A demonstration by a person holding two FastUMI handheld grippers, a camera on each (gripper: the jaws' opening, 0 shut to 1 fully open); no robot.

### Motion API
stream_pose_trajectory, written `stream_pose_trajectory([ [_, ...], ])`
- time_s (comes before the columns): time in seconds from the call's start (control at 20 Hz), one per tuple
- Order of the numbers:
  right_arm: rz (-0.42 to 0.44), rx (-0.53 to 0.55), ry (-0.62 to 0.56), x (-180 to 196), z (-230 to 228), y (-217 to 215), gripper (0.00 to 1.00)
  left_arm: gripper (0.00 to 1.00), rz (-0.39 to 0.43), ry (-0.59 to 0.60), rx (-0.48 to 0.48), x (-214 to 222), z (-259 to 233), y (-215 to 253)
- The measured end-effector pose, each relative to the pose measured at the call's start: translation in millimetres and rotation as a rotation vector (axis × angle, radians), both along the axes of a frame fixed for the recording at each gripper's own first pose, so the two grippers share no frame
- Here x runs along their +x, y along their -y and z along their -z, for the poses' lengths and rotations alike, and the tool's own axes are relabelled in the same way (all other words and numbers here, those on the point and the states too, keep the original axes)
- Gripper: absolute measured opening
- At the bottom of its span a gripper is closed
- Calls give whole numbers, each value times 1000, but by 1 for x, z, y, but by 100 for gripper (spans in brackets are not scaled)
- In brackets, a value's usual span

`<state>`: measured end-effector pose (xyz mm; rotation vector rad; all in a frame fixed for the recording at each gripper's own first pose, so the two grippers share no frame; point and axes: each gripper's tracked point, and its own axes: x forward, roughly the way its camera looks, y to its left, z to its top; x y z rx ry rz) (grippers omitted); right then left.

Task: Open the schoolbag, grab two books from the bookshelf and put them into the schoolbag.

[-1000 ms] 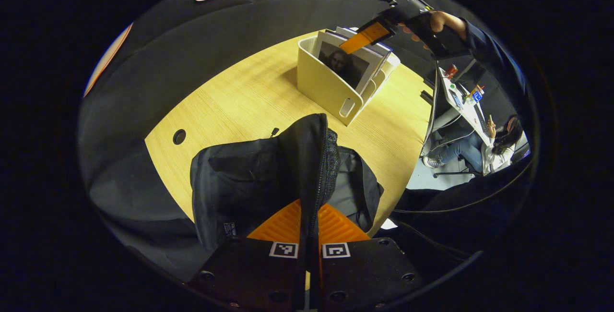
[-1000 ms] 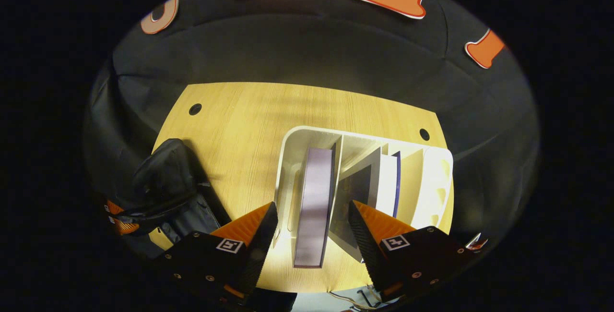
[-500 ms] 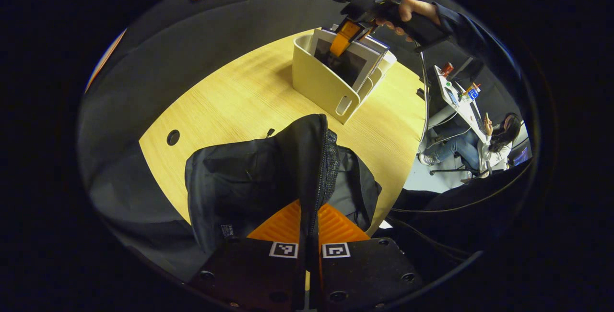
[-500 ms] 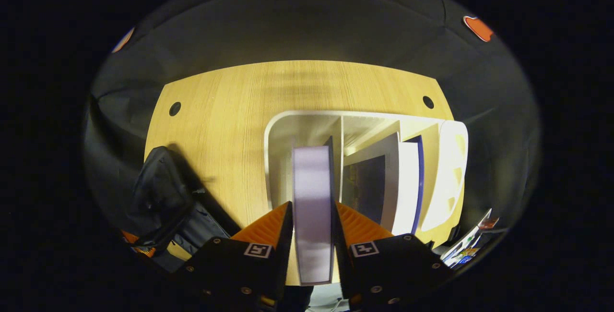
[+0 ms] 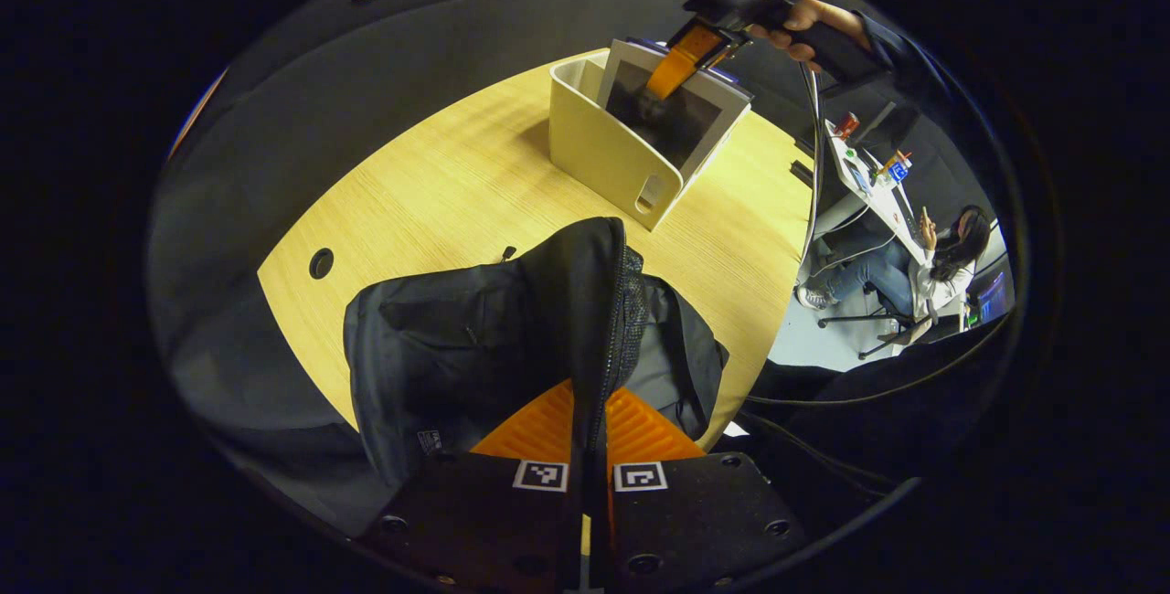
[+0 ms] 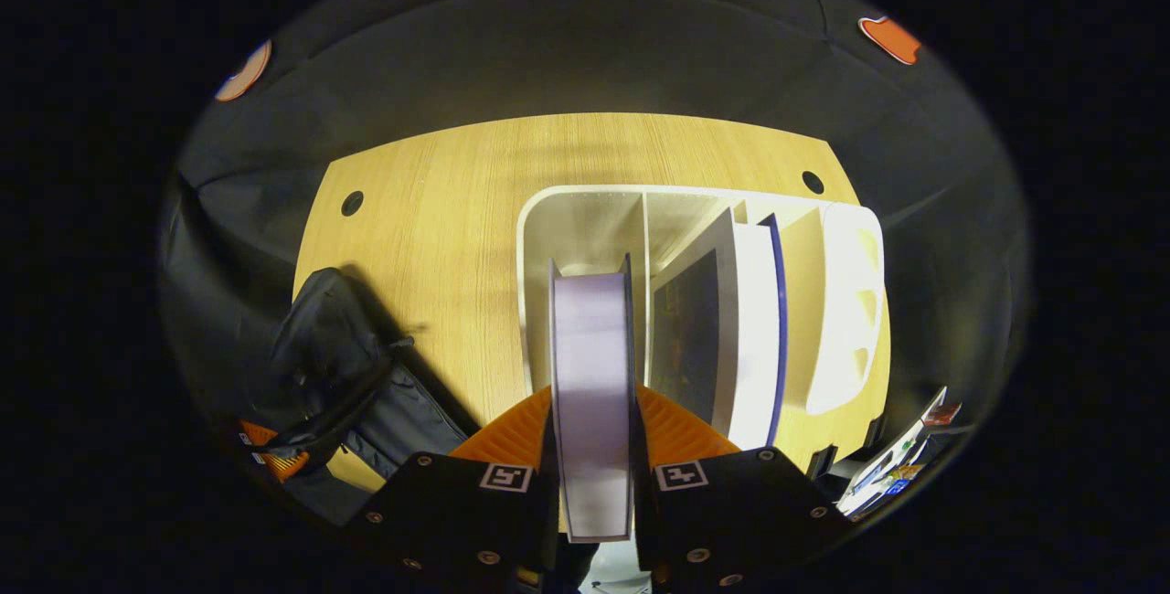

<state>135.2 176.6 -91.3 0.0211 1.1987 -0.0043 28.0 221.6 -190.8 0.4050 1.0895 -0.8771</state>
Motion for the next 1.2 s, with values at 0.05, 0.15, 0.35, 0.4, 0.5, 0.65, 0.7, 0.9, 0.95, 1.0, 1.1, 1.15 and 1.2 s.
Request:
stream_pose_trajectory([
  [0.05,2,6,4,-6,-3,1,35,5,1,1,-1,1,1,0],
  [0.15,5,24,11,-21,-9,5,34,5,9,9,4,0,3,1],
  [0.35,19,70,37,-45,-17,11,34,5,7,3,8,-3,7,5],
  [0.4,30,82,41,-51,-19,15,34,4,6,3,7,-3,6,5],
  [0.5,31,87,54,-62,-24,22,33,5,4,6,7,-4,9,5],
  [0.65,43,109,93,-81,-34,27,32,5,-1,7,7,-5,12,8],
  [0.7,48,123,103,-89,-37,28,32,5,-5,7,5,-5,11,8],
  [0.9,74,177,133,-121,-35,32,32,4,-11,8,0,-7,9,7],
  [0.95,86,197,137,-129,-33,32,32,4,-10,11,2,-7,10,7],
  [1.0,98,217,140,-138,-31,33,33,4,-8,13,3,-7,11,7],
  [1.1,133,252,149,-151,-26,34,32,4,-6,17,5,-7,8,8],
  [1.15,147,267,159,-156,-25,36,31,5,-6,17,5,-6,8,8],
  [1.2,164,288,172,-162,-25,37,39,5,-6,15,1,-8,8,7],
])
